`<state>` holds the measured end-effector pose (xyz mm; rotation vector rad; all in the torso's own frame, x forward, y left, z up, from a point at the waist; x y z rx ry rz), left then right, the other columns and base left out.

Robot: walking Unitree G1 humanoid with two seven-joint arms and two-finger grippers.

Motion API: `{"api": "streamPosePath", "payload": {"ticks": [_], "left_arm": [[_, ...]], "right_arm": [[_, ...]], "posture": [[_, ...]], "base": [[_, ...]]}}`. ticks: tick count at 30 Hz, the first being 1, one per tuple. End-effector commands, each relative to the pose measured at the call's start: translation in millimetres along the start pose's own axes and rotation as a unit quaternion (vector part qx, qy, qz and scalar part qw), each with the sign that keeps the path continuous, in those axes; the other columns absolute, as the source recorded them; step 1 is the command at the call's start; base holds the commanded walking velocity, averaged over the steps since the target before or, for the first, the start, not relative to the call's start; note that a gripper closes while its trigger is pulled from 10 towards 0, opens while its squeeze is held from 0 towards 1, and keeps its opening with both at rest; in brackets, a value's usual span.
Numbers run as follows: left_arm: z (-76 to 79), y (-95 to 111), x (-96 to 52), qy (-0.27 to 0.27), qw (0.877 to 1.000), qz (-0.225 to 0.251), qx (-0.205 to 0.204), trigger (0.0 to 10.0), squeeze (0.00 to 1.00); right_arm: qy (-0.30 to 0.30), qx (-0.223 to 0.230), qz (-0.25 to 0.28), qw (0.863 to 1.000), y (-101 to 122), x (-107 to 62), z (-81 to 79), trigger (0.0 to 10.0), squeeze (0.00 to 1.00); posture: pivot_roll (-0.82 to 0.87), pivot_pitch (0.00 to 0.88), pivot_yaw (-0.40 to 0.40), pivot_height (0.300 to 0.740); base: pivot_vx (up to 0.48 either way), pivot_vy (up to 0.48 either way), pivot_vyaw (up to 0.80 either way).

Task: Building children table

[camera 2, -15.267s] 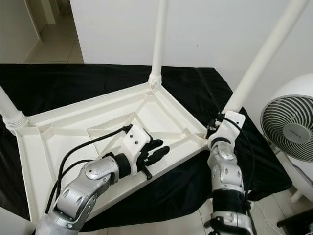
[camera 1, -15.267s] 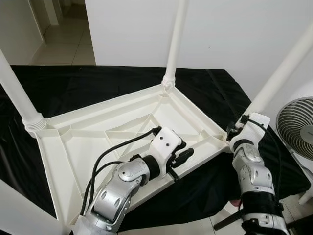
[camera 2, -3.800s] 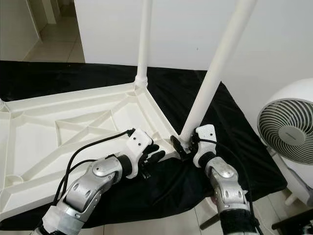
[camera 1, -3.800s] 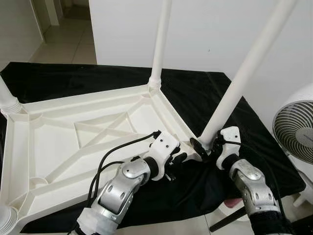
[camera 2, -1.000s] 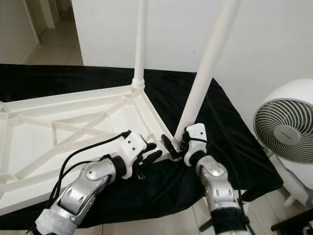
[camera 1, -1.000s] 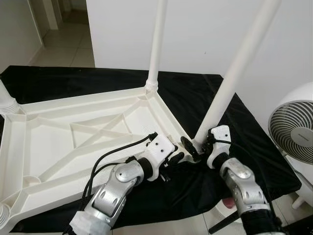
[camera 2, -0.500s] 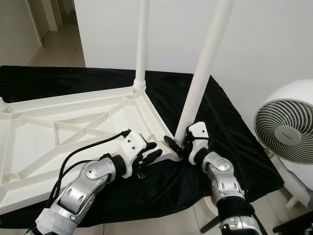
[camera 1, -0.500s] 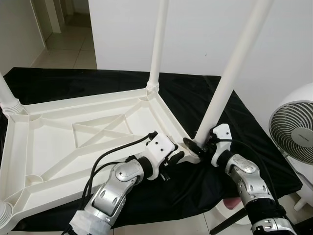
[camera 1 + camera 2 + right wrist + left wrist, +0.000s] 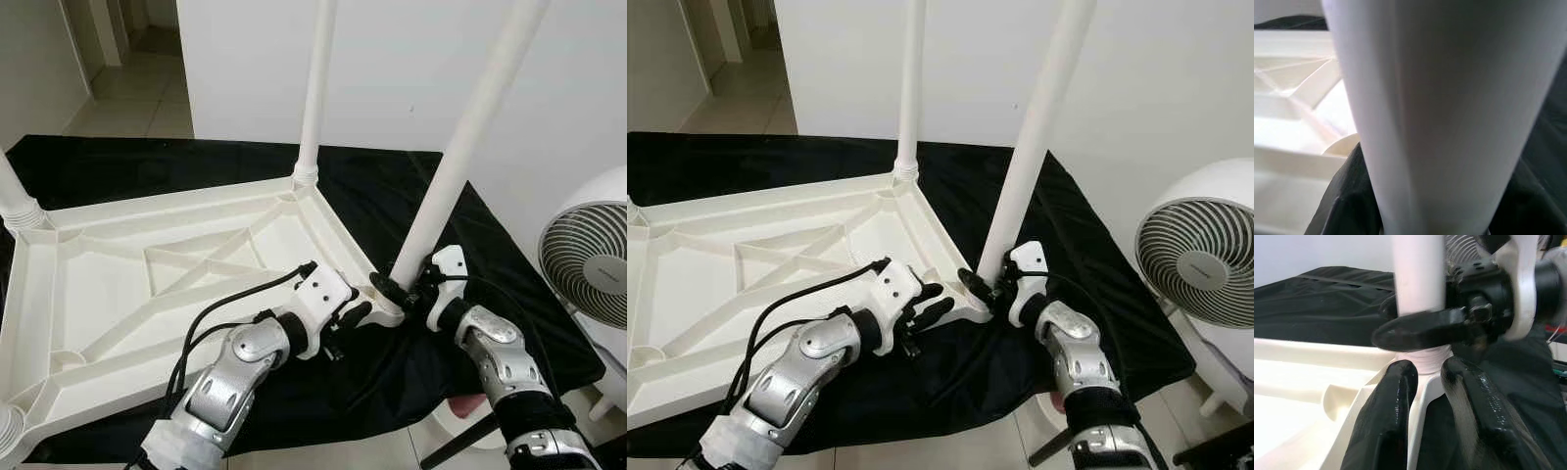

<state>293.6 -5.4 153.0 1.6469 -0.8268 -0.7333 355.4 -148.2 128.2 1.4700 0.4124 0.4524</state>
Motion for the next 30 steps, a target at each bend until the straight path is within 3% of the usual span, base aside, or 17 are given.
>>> {"api": "streamPosePath", "payload": {"ticks": [1,3,7,11,12,13,16,21,26,27,30], "left_arm": [[6.1,-4,1.1,-0.015,1.0,-0.006,-0.009,10.0,0.0],[6.1,-4,1.1,-0.015,1.0,-0.006,-0.009,10.0,0.0],[6.6,-4,2.6,-0.016,1.0,-0.005,-0.012,10.0,0.0],[7.0,-4,3.0,-0.018,1.0,-0.004,-0.013,10.0,0.0],[6.8,-4,2.8,-0.019,1.0,-0.005,-0.012,10.0,0.0],[6.8,-4,2.8,-0.019,1.0,-0.005,-0.012,10.0,0.0],[6.3,-4,2.4,-0.022,1.0,-0.007,-0.011,10.0,0.0],[7.5,-5,2.3,-0.025,1.0,-0.008,-0.011,10.0,0.0],[8.7,-5,2.5,-0.026,1.0,-0.008,-0.011,10.0,0.0],[8.7,-5,2.4,-0.026,1.0,-0.007,-0.012,10.0,0.0],[8.1,-4,2.2,-0.025,1.0,-0.007,-0.012,10.0,0.0]], "right_arm": [[-0.028,-0.004,-0.025,0.999,-12,-0.7,-4.2,10.0,0.0],[-0.028,-0.004,-0.025,0.999,-12,-0.7,-4.2,10.0,0.0],[-0.126,0.033,-0.005,0.991,-12,-1.0,-11.1,10.0,0.0],[-0.155,0.043,-0.004,0.987,-12,-1.6,-9.8,10.0,0.0],[-0.208,0.055,-0.007,0.977,-14,-2.8,-7.5,10.0,0.0],[-0.208,0.055,-0.007,0.977,-14,-2.8,-7.5,10.0,0.0],[-0.303,0.081,-0.027,0.949,-20,-6.4,-13.6,10.0,0.0],[-0.3,0.093,-0.036,0.949,-20,-4.4,-25.3,10.0,0.0],[-0.3,0.095,-0.04,0.949,-22,-6.4,-24.3,10.0,0.0],[-0.296,0.103,-0.034,0.949,-21,-5.7,-24.7,10.0,1.0],[-0.28,0.1,-0.018,0.955,-14,-1.9,-26.9,10.0,1.0]], "posture": [[0.0,0.024,-0.076,0.74],[0.0,0.024,-0.076,0.74],[-0.01,0.02,-0.069,0.74],[-0.01,0.019,-0.067,0.74],[-0.01,0.018,-0.063,0.74],[-0.01,0.018,-0.063,0.74],[-0.01,0.018,-0.058,0.74],[-0.01,0.013,-0.06,0.74],[0.0,0.011,-0.063,0.74],[0.0,0.006,-0.063,0.74],[0.0,0.006,-0.063,0.74]], "base": [[0.0,0.0,0.0],[0.0,0.0,0.0],[0.0,0.0,0.0],[0.0,0.0,0.0],[0.0,0.0,0.0],[0.0,0.0,0.0],[0.0,0.0,0.0],[0.0,0.0,0.0],[0.0,0.0,0.0],[0.0,0.0,0.0],[0.0,0.0,0.0]]}}
Point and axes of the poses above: a point about 5 cm out from each wrist's last joint towards the gripper, its own x axis pointing out of the wrist towards the gripper, its own y axis along the axis of the wrist's last joint, z = x × y, the point moved 4 cm from there along x, pointing out of the wrist towards the gripper, and after that the axes turned 1 degree about x, right-handed, at the moved point
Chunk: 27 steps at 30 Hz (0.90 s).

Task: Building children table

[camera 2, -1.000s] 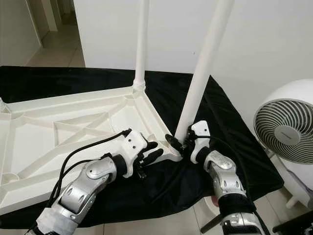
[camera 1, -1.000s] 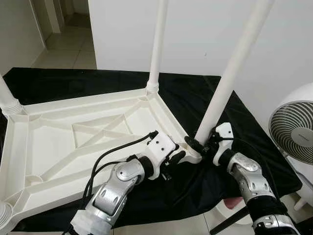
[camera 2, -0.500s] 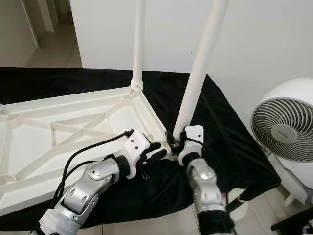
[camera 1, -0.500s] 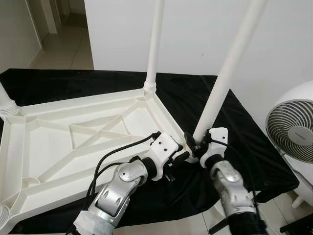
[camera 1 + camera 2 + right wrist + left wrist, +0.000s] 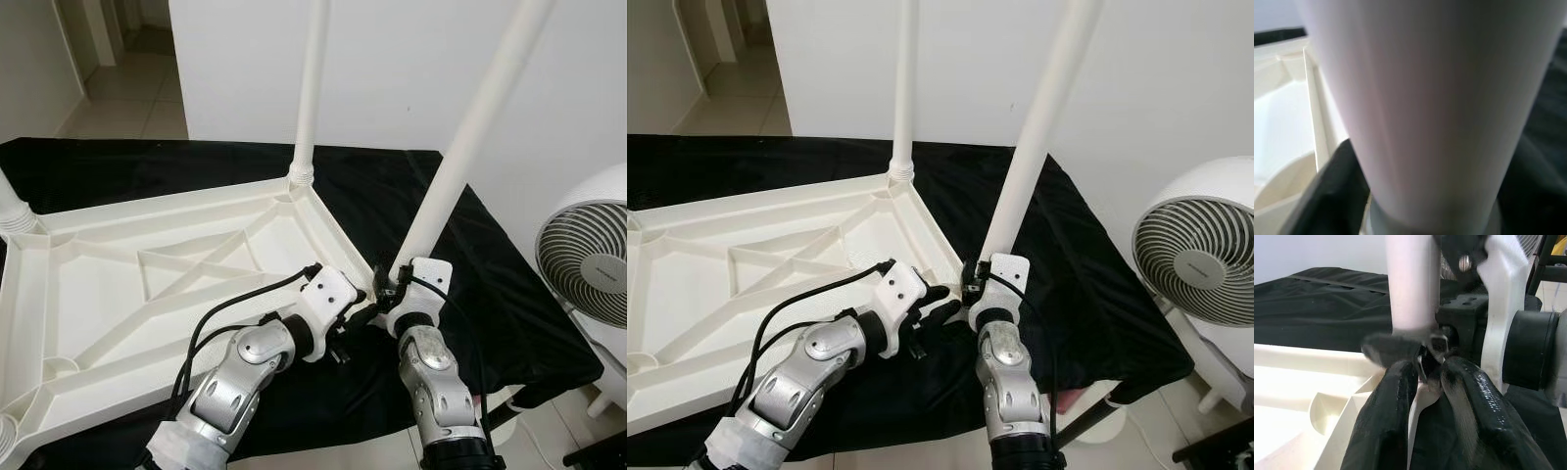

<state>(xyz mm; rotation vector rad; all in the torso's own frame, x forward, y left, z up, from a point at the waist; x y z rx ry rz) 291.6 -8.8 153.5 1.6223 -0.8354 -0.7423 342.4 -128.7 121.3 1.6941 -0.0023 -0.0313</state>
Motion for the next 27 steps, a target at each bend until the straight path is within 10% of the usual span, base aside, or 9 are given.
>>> {"api": "streamPosePath", "payload": {"ticks": [1,7,8,11,27], "left_arm": [[4.3,-6,0.5,-0.018,1.0,-0.012,-0.004,10.0,0.0],[4.3,-5,1.3,-0.017,1.0,-0.011,-0.002,10.0,0.0],[4.6,-5,1.7,-0.018,1.0,-0.01,-0.003,10.0,0.0],[4.7,-5,1.8,-0.018,1.0,-0.01,-0.002,10.0,0.0],[1.3,-3,1.7,-0.019,1.0,-0.01,0.002,10.0,0.0]], "right_arm": [[0.012,0.009,-0.011,1.0,-5,-1.7,-3.1,10.0,1.0],[0.064,-0.066,0.03,0.995,12,1.9,0.3,10.0,1.0],[0.102,-0.071,0.027,0.992,12,2.1,4.4,10.0,0.13],[0.139,-0.071,0.024,0.988,14,1.4,9.4,10.0,0.0],[0.32,-0.144,-0.001,0.937,6,5.3,22.6,10.0,0.0]], "posture": [[0.0,0.0,-0.066,0.74],[0.0,0.0,-0.07,0.74],[0.0,0.0,-0.069,0.74],[0.0,0.0,-0.071,0.74],[0.0,0.0,-0.049,0.74]], "base": [[0.0,0.0,0.0],[0.0,0.0,0.0],[0.0,0.0,0.0],[0.0,0.0,0.0],[0.0,0.0,0.0]]}}
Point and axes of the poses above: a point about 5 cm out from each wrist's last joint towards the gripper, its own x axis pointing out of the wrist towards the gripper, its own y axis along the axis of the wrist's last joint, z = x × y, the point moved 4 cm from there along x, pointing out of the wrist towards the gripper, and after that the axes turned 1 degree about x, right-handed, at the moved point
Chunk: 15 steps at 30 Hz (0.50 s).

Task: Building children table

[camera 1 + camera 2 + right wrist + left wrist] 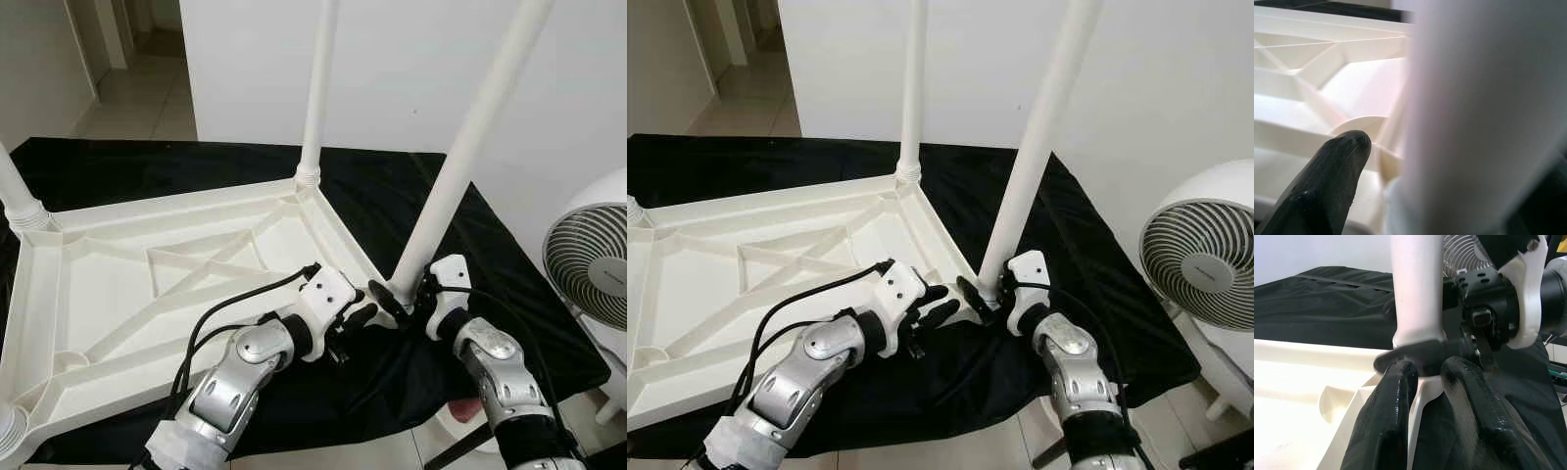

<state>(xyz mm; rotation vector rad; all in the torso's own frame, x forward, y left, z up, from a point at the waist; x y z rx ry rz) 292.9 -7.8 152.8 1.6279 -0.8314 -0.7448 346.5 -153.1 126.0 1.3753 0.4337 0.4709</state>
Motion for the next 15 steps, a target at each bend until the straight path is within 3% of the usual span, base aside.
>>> {"api": "streamPosePath", "payload": {"ticks": [1,4,5,7,8,15], "left_arm": [[2.9,-2.1,1.7,-0.019,1.0,-0.007,0.0,10.0,0.0],[2.3,-1.9,1.8,-0.018,1.0,-0.007,0.0,10.0,0.0],[2.2,-1.8,1.9,-0.018,1.0,-0.007,0.0,10.0,0.0],[2.2,-1.7,1.9,-0.018,1.0,-0.007,0.0,10.0,0.0],[2.1,-1.3,2.1,-0.018,1.0,-0.006,-0.001,10.0,0.0],[2.0,-0.5,2.1,-0.017,1.0,-0.005,-0.003,10.0,0.0]], "right_arm": [[0.022,-0.009,-0.005,1.0,-1.6,1.4,-0.8,10.0,0.0],[0.039,-0.018,-0.006,0.999,-2.3,4.4,-2.6,9.3,0.0],[0.044,-0.02,-0.006,0.999,-2.3,5.8,-3.0,4.5,0.0],[0.047,-0.02,-0.006,0.999,-2.3,6.6,-3.1,4.5,0.0],[0.044,-0.027,-0.01,0.999,-3.5,7.8,-1.4,0.0,0.0],[0.046,-0.031,-0.019,0.998,-9.4,7.0,2.9,0.0,0.0]], "posture": [[0.0,0.0,-0.049,0.74],[0.0,0.0,-0.048,0.74],[0.0,0.0,-0.048,0.74],[0.0,0.0,-0.048,0.74],[0.0,0.0,-0.049,0.74],[0.0,0.0,-0.051,0.74]], "base": [[0.0,0.0,0.0],[0.0,0.0,0.0],[0.0,0.0,0.0],[0.0,0.0,0.0],[0.0,0.0,0.0],[0.0,0.0,0.0]]}}
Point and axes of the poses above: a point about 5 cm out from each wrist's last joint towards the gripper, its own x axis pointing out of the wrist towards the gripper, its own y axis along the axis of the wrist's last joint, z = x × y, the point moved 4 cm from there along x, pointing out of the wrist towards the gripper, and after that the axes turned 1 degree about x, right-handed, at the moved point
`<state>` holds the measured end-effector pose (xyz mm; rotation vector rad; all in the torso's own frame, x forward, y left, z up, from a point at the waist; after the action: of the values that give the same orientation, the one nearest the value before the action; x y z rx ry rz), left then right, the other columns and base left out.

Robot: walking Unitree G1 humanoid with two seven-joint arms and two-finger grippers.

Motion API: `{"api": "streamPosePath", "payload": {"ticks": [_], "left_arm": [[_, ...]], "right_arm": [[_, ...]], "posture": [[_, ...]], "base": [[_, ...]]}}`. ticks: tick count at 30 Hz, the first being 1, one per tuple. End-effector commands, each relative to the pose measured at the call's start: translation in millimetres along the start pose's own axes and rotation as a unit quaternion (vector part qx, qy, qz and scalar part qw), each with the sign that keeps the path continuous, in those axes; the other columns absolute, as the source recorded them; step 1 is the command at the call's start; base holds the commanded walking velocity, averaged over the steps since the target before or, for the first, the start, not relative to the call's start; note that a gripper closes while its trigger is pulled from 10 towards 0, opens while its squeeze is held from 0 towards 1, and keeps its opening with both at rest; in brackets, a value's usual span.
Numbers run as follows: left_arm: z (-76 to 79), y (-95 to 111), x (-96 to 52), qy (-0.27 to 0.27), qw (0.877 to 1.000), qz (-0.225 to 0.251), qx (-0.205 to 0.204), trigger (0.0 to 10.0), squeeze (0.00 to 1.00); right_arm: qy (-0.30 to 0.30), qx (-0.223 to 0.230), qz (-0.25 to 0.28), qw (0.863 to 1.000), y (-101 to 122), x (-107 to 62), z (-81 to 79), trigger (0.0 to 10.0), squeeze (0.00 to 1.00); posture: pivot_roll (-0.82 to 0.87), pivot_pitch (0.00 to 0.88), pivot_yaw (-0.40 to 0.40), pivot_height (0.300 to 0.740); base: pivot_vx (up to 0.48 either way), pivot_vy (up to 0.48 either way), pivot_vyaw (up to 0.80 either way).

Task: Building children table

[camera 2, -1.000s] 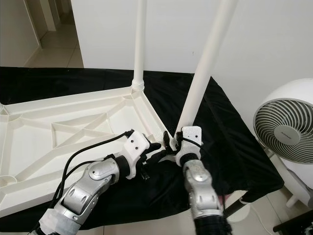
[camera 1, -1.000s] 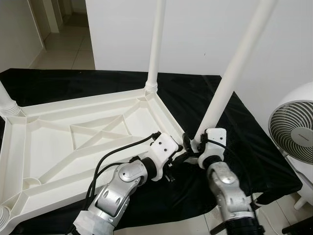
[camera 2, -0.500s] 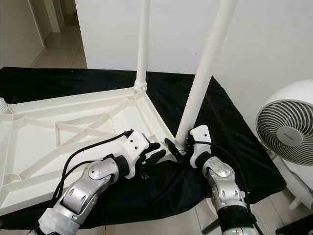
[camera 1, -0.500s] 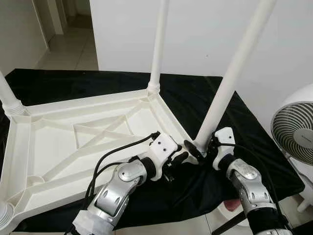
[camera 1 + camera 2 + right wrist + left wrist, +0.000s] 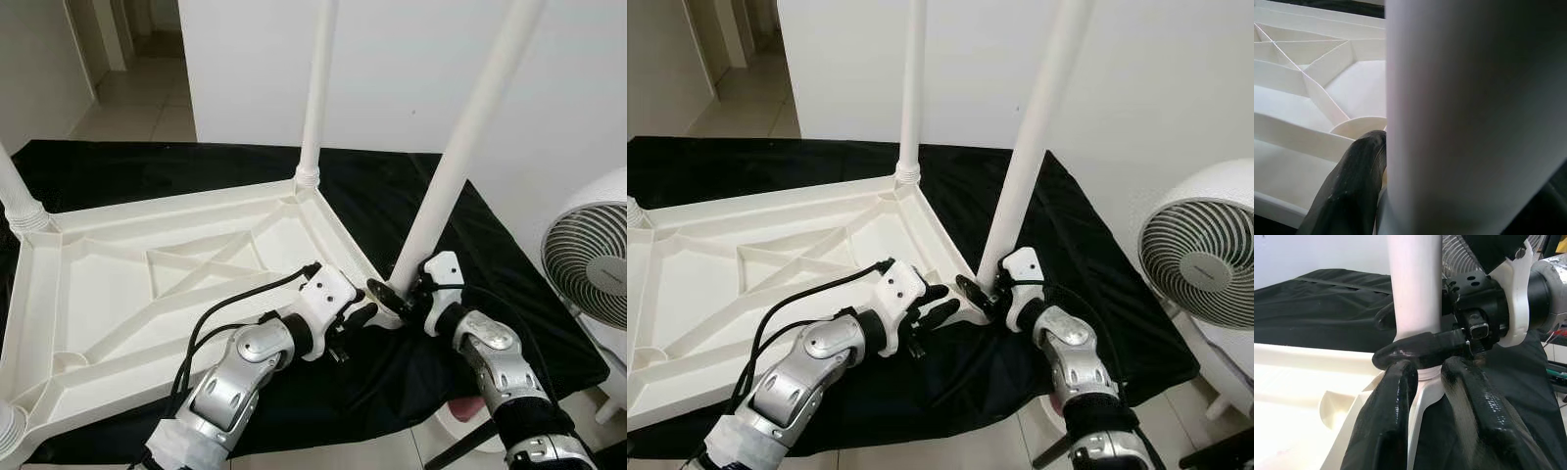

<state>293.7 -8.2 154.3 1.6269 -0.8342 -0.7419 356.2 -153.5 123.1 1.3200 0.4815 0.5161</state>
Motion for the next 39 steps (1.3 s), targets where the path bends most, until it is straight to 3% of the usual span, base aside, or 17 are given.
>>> {"api": "streamPosePath", "payload": {"ticks": [1,4,5,7,16,18,22,24,25,26,29,30,32,39], "left_arm": [[2.7,-2,1.5,-0.017,1.0,-0.007,-0.003,10.0,0.0],[3.2,-2,1.7,-0.017,1.0,-0.007,-0.005,10.0,0.0],[4.1,-2,2.0,-0.018,1.0,-0.006,-0.006,10.0,0.0],[5.1,-2,2.4,-0.019,1.0,-0.006,-0.008,10.0,0.0],[5.3,-2,2.8,-0.021,1.0,-0.006,-0.007,10.0,0.0],[4.3,-2,2.5,-0.022,1.0,-0.007,-0.007,10.0,0.0],[4.0,-2,2.4,-0.022,1.0,-0.007,-0.006,10.0,0.0],[4.1,-2,2.5,-0.022,1.0,-0.006,-0.006,10.0,0.0],[4.1,-2,2.5,-0.022,1.0,-0.006,-0.006,10.0,0.0],[4.1,-2,2.8,-0.021,1.0,-0.006,-0.007,10.0,0.0],[4.1,-2,2.8,-0.021,1.0,-0.007,-0.007,10.0,0.0],[5.2,-2,3.0,-0.022,1.0,-0.007,-0.008,10.0,0.0],[6.2,-2,3.1,-0.024,1.0,-0.006,-0.008,10.0,0.0],[7.6,-2,3.5,-0.027,1.0,-0.007,-0.008,10.0,0.0]], "right_arm": [[0.013,-0.01,-0.014,1.0,-6,-0.7,-2.7,0.0,0.0],[0.014,0.004,-0.013,1.0,-8,-2.2,-3.9,0.0,0.0],[0.002,0.024,-0.018,1.0,-11,-1.9,-3.7,10.0,0.0],[-0.018,0.052,-0.023,0.998,-14,-1.4,-2.4,10.0,0.0],[-0.094,0.07,0.0,0.993,-7,2.0,-8.0,10.0,0.0],[-0.161,0.097,0.015,0.982,-3,2.0,-6.3,10.0,0.0],[-0.227,0.109,0.018,0.968,-2,-1.9,-5.4,10.0,0.0],[-0.292,0.134,0.014,0.947,-3,-7.8,-9.8,10.0,0.0],[-0.292,0.134,0.014,0.947,-3,-7.8,-9.8,10.0,0.0],[-0.335,0.136,0.016,0.932,-1,-12.2,-13.7,10.0,0.0],[-0.343,0.134,0.017,0.93,0,-13.1,-14.3,10.0,0.0],[-0.333,0.149,0.01,0.931,-1,-7.7,-24.7,10.0,0.0],[-0.325,0.15,0.011,0.934,3,-4.3,-29.8,10.0,0.0],[-0.313,0.151,0.005,0.937,6,-3.0,-33.7,10.0,0.0]], "posture": [[0.0,0.0,-0.051,0.74],[0.0,0.0,-0.052,0.74],[0.0,0.001,-0.055,0.74],[0.0,0.001,-0.055,0.74],[-0.01,0.004,-0.054,0.74],[-0.01,0.005,-0.053,0.74],[-0.01,0.0,-0.053,0.74],[-0.01,0.002,-0.054,0.74],[-0.01,0.002,-0.054,0.74],[-0.01,0.002,-0.055,0.74],[-0.01,0.002,-0.055,0.74],[0.0,0.0,-0.061,0.74],[0.0,0.0,-0.06,0.74],[-0.01,0.0,-0.065,0.74]], "base": [[0.0,0.0,0.0],[0.0,0.0,0.0],[0.0,0.0,0.0],[0.0,0.0,0.0],[0.0,0.0,0.0],[0.0,0.0,0.0],[0.0,0.0,0.0],[0.0,0.0,0.0],[0.0,0.0,0.0],[0.0,0.0,0.0],[0.0,0.0,0.0],[0.0,0.0,0.0],[0.0,0.0,0.0],[0.0,0.0,0.0]]}}
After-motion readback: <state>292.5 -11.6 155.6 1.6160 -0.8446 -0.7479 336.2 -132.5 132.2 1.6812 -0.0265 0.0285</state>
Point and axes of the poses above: a point about 5 cm out from each wrist's last joint towards the gripper, its own x axis pointing out of the wrist towards the gripper, its own y axis along the axis of the wrist's last joint, z = x × y, the point moved 4 cm from there along x, pointing out of the wrist towards the gripper, and after that the axes turned 1 degree about x, right-handed, at the moved point
